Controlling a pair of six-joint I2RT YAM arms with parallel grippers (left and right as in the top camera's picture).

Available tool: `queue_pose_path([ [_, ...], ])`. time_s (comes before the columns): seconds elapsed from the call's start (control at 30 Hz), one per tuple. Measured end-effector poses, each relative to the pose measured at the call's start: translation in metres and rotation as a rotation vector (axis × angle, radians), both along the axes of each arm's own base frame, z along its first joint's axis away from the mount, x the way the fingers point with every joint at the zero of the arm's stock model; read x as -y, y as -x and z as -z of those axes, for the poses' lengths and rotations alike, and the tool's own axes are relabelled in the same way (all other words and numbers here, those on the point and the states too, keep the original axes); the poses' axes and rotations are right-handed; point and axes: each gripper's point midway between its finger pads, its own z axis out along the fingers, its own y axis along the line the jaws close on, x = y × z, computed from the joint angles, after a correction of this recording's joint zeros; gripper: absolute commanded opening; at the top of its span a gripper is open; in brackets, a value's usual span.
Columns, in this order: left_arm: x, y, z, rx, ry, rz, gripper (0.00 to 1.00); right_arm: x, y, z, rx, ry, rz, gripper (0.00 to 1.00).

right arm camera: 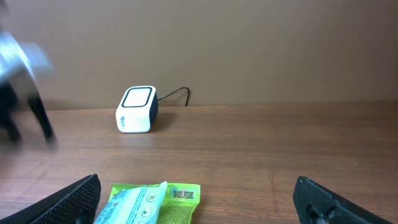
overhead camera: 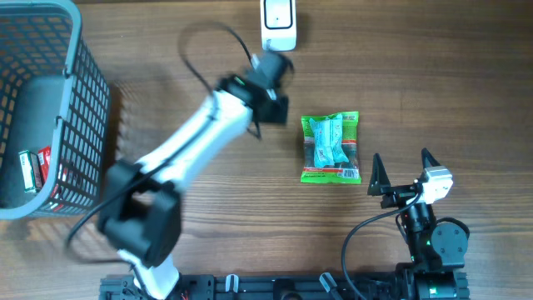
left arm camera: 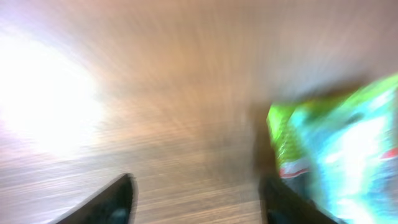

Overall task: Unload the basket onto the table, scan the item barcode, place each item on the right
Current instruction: 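Move the left gripper back into the basket toward the small packets, then grasp the green box and red packets together with the left gripper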

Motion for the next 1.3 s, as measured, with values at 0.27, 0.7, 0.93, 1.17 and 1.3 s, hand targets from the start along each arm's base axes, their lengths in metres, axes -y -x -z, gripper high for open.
queue_pose_path([
  [0.27, -0.168, -0.027, -0.186, 0.308, 0.062, -0.389, 0.86, 0.0, 0.0, 0.0, 0.0, 0.0, 0.0, 1.0],
  [0.7, -0.431, 0.083, -0.172, 0.169, -0.071, -1.099, 0.89, 0.0, 0.0, 0.0, 0.0, 0.0, 0.0, 1.0],
  [0.93, -0.476, 0.101, -0.121, 0.099, -0.081, -1.214, 0.93, 0.0, 0.0, 0.0, 0.0, 0.0, 0.0, 1.0],
  [1.17, -0.483, 0.105, -0.029, -0.053, -0.108, -1.152, 1.0, 0.0, 0.0, 0.0, 0.0, 0.0, 0.0, 1.0],
  [1.3, -0.48, 0.109, 0.012, -0.13, -0.119, -1.099, 1.0, 0.0, 0.0, 0.0, 0.0, 0.0, 0.0, 1.0],
])
